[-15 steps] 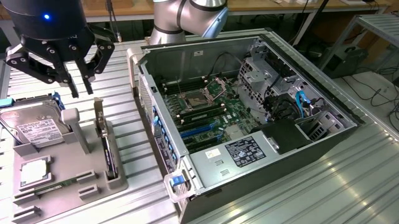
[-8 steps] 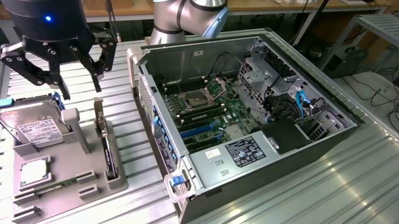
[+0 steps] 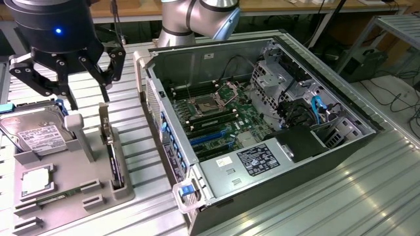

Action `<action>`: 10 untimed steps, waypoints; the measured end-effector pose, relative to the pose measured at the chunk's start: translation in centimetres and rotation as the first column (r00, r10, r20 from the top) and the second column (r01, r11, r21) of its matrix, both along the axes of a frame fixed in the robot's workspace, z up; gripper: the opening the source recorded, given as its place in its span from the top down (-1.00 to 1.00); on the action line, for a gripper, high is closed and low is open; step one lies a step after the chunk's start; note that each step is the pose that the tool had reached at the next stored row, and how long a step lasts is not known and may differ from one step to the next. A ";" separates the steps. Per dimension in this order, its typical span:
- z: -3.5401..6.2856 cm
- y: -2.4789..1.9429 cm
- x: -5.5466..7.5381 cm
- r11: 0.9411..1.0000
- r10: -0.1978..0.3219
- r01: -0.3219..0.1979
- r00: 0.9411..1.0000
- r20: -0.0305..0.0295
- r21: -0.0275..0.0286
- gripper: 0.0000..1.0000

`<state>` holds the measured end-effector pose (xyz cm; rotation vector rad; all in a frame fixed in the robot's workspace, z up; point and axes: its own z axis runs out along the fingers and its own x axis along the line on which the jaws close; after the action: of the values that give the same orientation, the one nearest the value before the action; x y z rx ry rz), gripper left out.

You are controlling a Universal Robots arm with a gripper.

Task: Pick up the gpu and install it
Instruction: 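Pick up the gpu and move the gpu toward the slot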

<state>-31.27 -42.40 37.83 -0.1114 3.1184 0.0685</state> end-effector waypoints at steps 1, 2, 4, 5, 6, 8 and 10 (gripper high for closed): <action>-0.11 0.00 0.0 1.000 0.000 0.000 1.000 0.000 -0.001 -0.08; -0.23 -0.01 0.0 1.000 0.000 0.000 1.000 0.000 -0.001 -0.08; -0.59 -0.07 0.0 1.000 0.000 0.000 1.000 0.000 -0.002 -0.08; -0.82 -0.17 0.0 1.000 0.000 0.000 1.000 0.000 -0.002 -0.08; -0.96 -0.22 0.0 1.000 0.000 0.000 1.000 0.000 -0.002 -0.08; -1.30 -0.41 0.0 1.000 0.000 0.000 1.000 0.000 -0.002 -0.08; -1.60 -0.66 0.0 1.000 0.000 0.000 1.000 0.000 -0.003 -0.08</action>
<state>-31.28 -43.06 36.22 -0.1114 3.1187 0.0643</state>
